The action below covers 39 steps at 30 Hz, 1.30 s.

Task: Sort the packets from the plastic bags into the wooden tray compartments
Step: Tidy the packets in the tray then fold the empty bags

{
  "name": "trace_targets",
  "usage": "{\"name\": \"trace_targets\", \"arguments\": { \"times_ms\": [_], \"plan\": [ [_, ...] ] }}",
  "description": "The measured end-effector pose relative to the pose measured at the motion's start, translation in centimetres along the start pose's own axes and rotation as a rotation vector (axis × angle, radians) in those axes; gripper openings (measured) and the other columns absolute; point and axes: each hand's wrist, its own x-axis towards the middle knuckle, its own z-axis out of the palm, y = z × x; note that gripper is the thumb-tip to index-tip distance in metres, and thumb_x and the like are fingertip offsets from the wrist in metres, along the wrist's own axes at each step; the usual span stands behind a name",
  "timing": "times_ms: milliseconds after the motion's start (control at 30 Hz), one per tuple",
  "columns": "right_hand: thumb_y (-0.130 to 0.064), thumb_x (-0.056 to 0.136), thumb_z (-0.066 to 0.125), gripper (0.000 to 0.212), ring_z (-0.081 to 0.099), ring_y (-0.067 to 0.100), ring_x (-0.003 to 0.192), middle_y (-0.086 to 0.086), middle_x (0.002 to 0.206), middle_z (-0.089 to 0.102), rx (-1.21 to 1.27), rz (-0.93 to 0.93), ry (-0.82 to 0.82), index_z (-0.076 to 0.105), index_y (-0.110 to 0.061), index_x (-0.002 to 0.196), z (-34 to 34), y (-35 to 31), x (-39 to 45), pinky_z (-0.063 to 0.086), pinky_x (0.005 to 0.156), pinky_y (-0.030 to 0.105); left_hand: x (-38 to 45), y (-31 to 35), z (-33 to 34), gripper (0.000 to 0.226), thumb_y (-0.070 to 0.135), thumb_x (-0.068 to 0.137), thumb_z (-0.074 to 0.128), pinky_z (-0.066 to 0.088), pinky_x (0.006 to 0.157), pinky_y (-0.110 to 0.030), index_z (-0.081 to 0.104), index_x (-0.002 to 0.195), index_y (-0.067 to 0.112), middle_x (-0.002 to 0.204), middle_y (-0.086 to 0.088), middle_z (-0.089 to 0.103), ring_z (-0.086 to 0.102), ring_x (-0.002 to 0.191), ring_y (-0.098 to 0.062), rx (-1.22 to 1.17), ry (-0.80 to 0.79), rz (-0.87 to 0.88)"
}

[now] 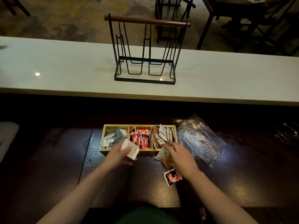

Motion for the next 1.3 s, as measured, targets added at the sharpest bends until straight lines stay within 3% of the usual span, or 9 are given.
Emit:
{"name": "trace_targets", "arguments": {
  "times_ms": [67, 167, 333, 533, 633, 767, 900, 1133, 1300],
  "plan": [
    [-0.010, 0.061, 0.080, 0.079, 0.055, 0.016, 0.108, -0.002, 0.121, 0.055, -0.047, -0.011, 0.055, 0.044, -0.020, 0.131, 0.4, -0.5, 0.3, 0.051, 0.088, 0.027, -0.1, 0.7, 1.2, 0.025, 0.014, 0.097, 0.047, 0.059, 0.058, -0.034, 0.049, 0.123, 0.013, 0.112, -0.020, 0.067, 0.071, 0.091, -0.036, -0.247, -0.073, -0.069],
    [-0.007, 0.070, 0.072, 0.056, 0.055, 0.015, 0.104, -0.001, 0.113, 0.056, -0.038, -0.057, 0.086, 0.050, -0.020, 0.120, 1.6, -0.9, 0.1, 0.053, 0.083, 0.027, -0.2, 0.9, 2.3, 0.022, 0.014, 0.097, 0.049, 0.058, 0.054, -0.031, 0.050, 0.119, 0.017, 0.112, -0.019, 0.068, 0.070, 0.093, -0.037, -0.357, -0.114, -0.098],
    [-0.018, 0.064, 0.080, 0.035, 0.056, 0.017, 0.087, -0.003, 0.095, 0.058, -0.088, -0.017, 0.064, 0.059, -0.023, 0.091, 3.0, -0.3, -0.7, 0.050, 0.072, 0.027, 0.5, -0.1, 3.9, 0.020, 0.013, 0.092, 0.058, 0.059, 0.063, -0.030, 0.053, 0.108, 0.024, 0.106, -0.009, 0.063, 0.065, 0.094, -0.023, -0.002, -0.109, -0.093],
    [-0.021, 0.073, 0.074, 0.032, 0.059, 0.018, 0.100, -0.004, 0.109, 0.063, 0.069, 0.146, 0.126, 0.067, -0.025, 0.103, 3.3, 0.2, -2.2, 0.051, 0.084, 0.032, 2.3, -2.3, 5.8, 0.007, 0.016, 0.088, 0.062, 0.056, 0.076, -0.038, 0.058, 0.089, 0.023, 0.092, 0.001, 0.063, 0.064, 0.088, -0.017, 0.500, -0.181, -0.001],
    [-0.012, 0.083, 0.066, 0.032, 0.051, 0.019, 0.113, 0.000, 0.118, 0.057, 0.304, 0.462, 0.209, 0.062, -0.017, 0.114, 2.6, 0.7, -3.1, 0.046, 0.090, 0.032, 2.8, -3.0, 6.7, 0.034, 0.017, 0.086, 0.064, 0.046, 0.089, -0.028, 0.060, 0.120, 0.014, 0.122, -0.001, 0.058, 0.057, 0.109, -0.017, 0.659, -0.168, 0.096],
    [-0.027, 0.081, 0.069, 0.052, 0.043, 0.020, 0.122, 0.000, 0.126, 0.051, 0.343, 0.519, -0.002, 0.049, -0.020, 0.129, 2.4, 0.5, -2.5, 0.044, 0.096, 0.035, 3.6, -4.2, 7.5, 0.034, 0.019, 0.087, 0.063, 0.031, 0.100, -0.021, 0.062, 0.119, 0.008, 0.144, -0.002, 0.042, 0.044, 0.128, -0.015, 0.854, -0.195, 0.199],
    [-0.040, 0.075, 0.074, 0.063, 0.045, 0.021, 0.119, 0.002, 0.124, 0.049, 0.299, 0.570, -0.078, 0.047, -0.018, 0.127, 2.7, -0.4, -1.0, 0.045, 0.094, 0.036, 3.9, -5.1, 8.2, 0.031, 0.019, 0.086, 0.063, 0.038, 0.102, -0.026, 0.064, 0.116, 0.010, 0.146, 0.004, 0.038, 0.048, 0.124, -0.016, 0.945, -0.140, 0.242],
    [-0.031, 0.084, 0.067, 0.031, 0.053, 0.023, 0.109, 0.005, 0.110, 0.062, 0.332, 0.563, -0.029, 0.059, -0.015, 0.109, 3.1, -0.9, 0.2, 0.047, 0.086, 0.036, 3.8, -5.6, 9.0, 0.031, 0.026, 0.086, 0.062, 0.050, 0.092, -0.036, 0.062, 0.114, 0.012, 0.139, 0.006, 0.042, 0.057, 0.109, -0.020, 1.030, -0.091, 0.308],
    [-0.032, 0.087, 0.062, 0.020, 0.063, 0.018, 0.084, 0.002, 0.091, 0.067, 0.727, 0.536, -0.046, 0.060, -0.015, 0.099, 2.6, -2.1, 0.6, 0.049, 0.073, 0.034, 4.0, -5.6, 8.6, 0.031, 0.020, 0.085, 0.063, 0.051, 0.091, -0.032, 0.061, 0.115, 0.018, 0.128, 0.009, 0.049, 0.057, 0.107, -0.014, 1.009, -0.114, 0.332]
  ]
}}
